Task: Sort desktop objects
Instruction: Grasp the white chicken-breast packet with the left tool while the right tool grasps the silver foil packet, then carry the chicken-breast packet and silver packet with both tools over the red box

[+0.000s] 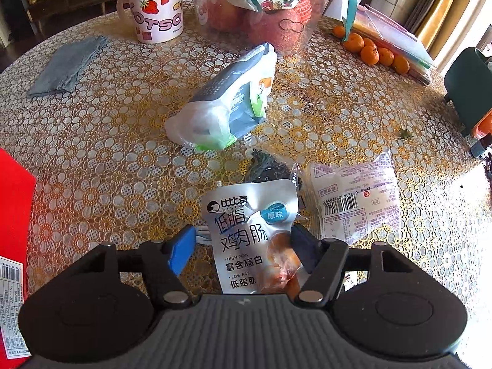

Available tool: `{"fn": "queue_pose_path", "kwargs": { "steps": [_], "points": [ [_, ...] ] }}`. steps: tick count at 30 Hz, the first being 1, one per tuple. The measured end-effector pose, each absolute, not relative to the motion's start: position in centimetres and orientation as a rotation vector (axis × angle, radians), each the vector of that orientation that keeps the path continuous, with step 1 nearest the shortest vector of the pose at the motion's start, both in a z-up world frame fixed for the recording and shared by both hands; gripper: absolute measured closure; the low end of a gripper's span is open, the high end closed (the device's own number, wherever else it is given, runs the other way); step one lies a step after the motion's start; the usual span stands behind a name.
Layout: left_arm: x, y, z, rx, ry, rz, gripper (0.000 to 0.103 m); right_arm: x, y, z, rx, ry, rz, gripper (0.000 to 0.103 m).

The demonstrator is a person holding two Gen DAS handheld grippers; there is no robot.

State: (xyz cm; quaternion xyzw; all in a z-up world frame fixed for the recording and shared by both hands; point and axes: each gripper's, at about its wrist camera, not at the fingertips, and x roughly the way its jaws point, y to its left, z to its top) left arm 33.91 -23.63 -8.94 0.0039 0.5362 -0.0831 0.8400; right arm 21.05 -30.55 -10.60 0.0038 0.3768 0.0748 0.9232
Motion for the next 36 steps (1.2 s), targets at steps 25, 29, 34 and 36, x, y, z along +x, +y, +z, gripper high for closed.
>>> {"fn": "queue_pose_path", "kwargs": {
  "steps": [25, 29, 34, 36],
  "points": [
    [31.8, -19.7, -8.1, -0.051, 1.066, -0.263, 0.063, 19.2, -31.0, -10.0, -0.038, 0.77, 0.144, 0.049],
    [31.2, -18.8, -7.7, -0.071, 1.059, -0.277, 0.063, 18.5, -31.6, -9.6, -0.024, 0.768, 0.141, 0.049],
    [30.1, -17.8, -7.0, -0.089, 1.058, -0.3, 0.063, 17.6, -32.0, -8.7, -0.019, 0.757, 0.147, 0.049],
    [29.4, -17.3, -6.7, -0.094, 1.057, -0.309, 0.063, 17.3, -32.0, -8.3, -0.022, 0.752, 0.15, 0.049]
  ]
}}
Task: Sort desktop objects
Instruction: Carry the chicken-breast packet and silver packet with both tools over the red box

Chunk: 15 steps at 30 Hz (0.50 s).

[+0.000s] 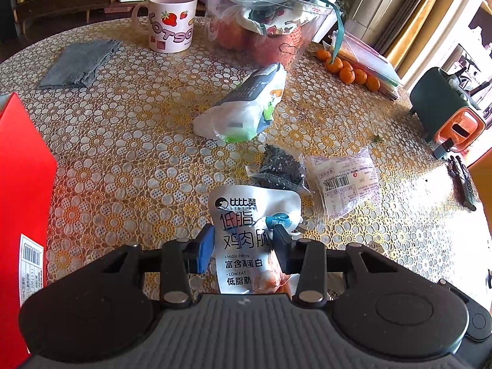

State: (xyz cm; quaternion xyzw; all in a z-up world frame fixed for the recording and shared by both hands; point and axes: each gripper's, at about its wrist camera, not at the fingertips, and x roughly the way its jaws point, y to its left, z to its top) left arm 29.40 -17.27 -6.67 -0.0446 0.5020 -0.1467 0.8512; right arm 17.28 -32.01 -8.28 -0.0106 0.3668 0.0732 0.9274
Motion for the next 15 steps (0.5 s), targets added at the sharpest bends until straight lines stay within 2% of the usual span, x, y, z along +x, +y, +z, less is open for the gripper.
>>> {"fn": "queue_pose_path", "kwargs": {
  "steps": [15],
  "points": [
    [23.9, -8.5, -1.3, -0.145, 0.972, -0.362, 0.063, 14.5, -27.9, -2.0, -0.082, 0.709, 0.238, 0.049]
  ]
}}
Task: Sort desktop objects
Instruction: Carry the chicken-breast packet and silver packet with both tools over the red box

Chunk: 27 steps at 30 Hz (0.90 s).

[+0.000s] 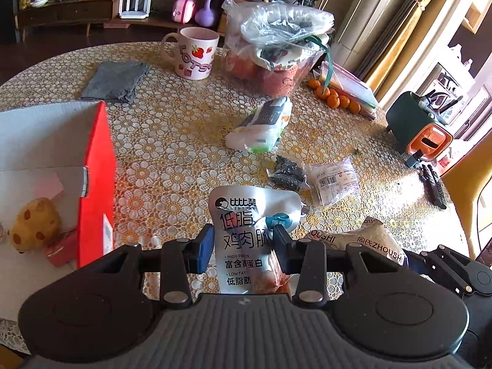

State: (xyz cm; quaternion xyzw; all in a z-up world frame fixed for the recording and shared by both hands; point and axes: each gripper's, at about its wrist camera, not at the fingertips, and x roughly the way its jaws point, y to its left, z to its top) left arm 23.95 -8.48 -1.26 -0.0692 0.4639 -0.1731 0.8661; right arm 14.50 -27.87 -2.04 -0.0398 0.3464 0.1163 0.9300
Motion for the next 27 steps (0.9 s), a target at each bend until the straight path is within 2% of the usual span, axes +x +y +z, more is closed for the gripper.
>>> {"fn": "queue_pose_path", "kwargs": {
  "steps": [11, 27],
  "points": [
    [21.5, 1.3, 2.3, -0.169, 0.914, -0.291, 0.063, 14.8, -20.0, 2.4, -0.17, 0.648, 0.362, 0.049],
    [21.3, 12.6, 3.4, -0.17, 0.869, -0.143, 0.063, 17.5, -8.3, 4.2, -0.294, 0.613, 0.517, 0.049]
  ]
}}
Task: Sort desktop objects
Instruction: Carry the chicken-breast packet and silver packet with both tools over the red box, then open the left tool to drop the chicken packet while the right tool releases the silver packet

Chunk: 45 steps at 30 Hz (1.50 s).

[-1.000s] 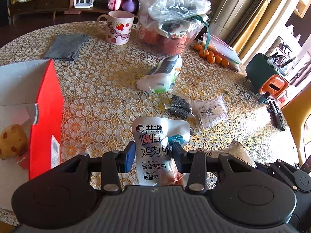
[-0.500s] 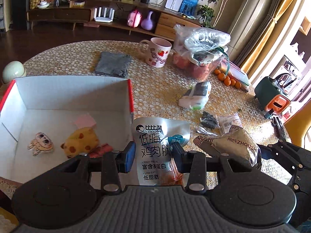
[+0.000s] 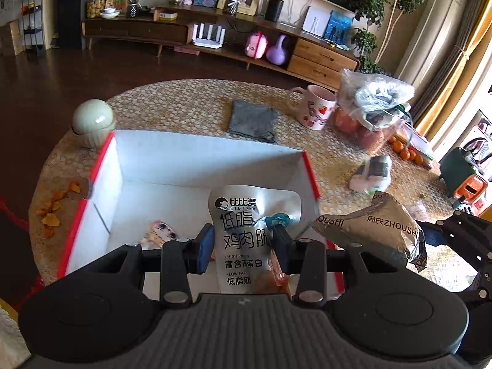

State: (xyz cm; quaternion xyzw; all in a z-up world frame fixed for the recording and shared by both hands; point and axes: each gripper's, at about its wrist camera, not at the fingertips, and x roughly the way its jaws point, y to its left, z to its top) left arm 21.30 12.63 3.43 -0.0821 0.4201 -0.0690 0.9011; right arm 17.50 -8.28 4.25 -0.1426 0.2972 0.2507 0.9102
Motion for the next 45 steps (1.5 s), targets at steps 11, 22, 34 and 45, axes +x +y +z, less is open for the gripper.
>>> {"fn": "queue_pose_path", "kwargs": {
  "steps": [11, 22, 34, 45],
  "points": [
    [25.8, 17.0, 1.7, -0.108, 0.867, -0.055, 0.063, 21.1, -3.0, 2.9, -0.341, 0.635, 0.54, 0.049],
    [29.3, 17.8, -2.8, 0.005, 0.954, -0.019, 0.063, 24.6, 1.5, -0.5, -0.36, 0.746, 0.548, 0.049],
    [32.5, 17.5, -5.3, 0.044, 1.068, -0.008, 0.062, 26.4, 4.1, -3.2, -0.415, 0.811, 0.528, 0.048],
    [33.5, 16.4, -6.4, 0.048, 1.106, -0.006, 0.058, 26.8, 3.4, -3.8, -0.4, 0.833, 0.547, 0.038]
  ]
}}
